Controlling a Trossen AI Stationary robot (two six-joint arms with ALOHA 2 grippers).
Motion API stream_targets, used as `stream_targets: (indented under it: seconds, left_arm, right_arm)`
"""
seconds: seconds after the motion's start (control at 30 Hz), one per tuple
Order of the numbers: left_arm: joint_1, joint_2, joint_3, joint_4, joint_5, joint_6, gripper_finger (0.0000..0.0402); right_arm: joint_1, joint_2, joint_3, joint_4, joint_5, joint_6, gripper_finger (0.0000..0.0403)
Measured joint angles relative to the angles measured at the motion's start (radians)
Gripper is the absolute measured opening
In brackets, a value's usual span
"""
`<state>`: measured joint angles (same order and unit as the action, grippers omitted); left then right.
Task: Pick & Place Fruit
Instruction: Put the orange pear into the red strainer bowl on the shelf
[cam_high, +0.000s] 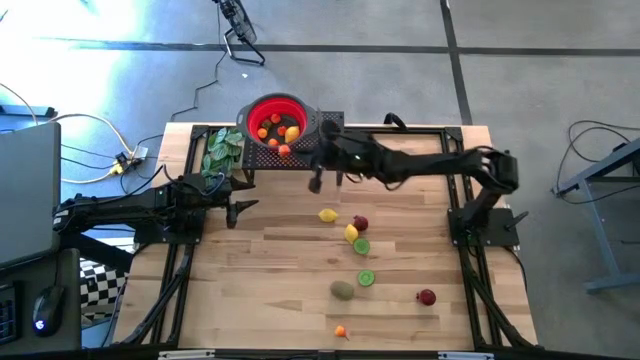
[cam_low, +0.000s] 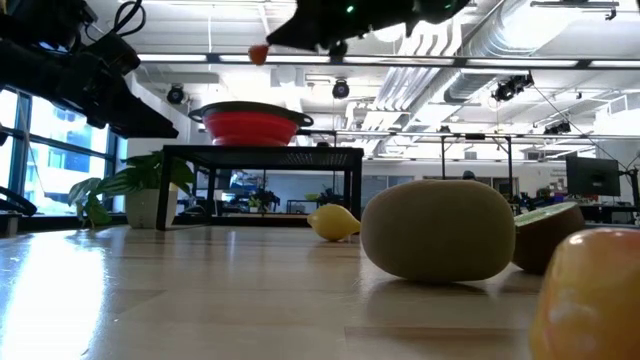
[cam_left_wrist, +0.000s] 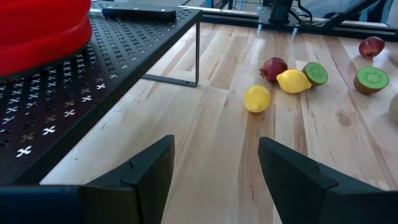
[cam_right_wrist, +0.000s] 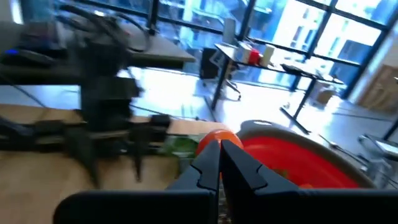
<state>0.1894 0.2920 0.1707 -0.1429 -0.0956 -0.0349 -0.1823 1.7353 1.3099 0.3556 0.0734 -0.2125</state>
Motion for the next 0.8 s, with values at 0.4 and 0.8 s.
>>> stream_targets:
  seconds: [0.4,0.8]
  left_arm:
    - [0.000,0.000,0.000,0.013,-0.001,0.003,0.0228]
    - [0.000,0.000,0.000,0.016,-0.004,0.003,0.0228]
  right_arm:
    - [-0.150,0.092,0.098,-0.057,0.007,0.006,0.0003]
    - [-0.232,0.109,0.097,-0.074,-0.006,0.030,0.0003]
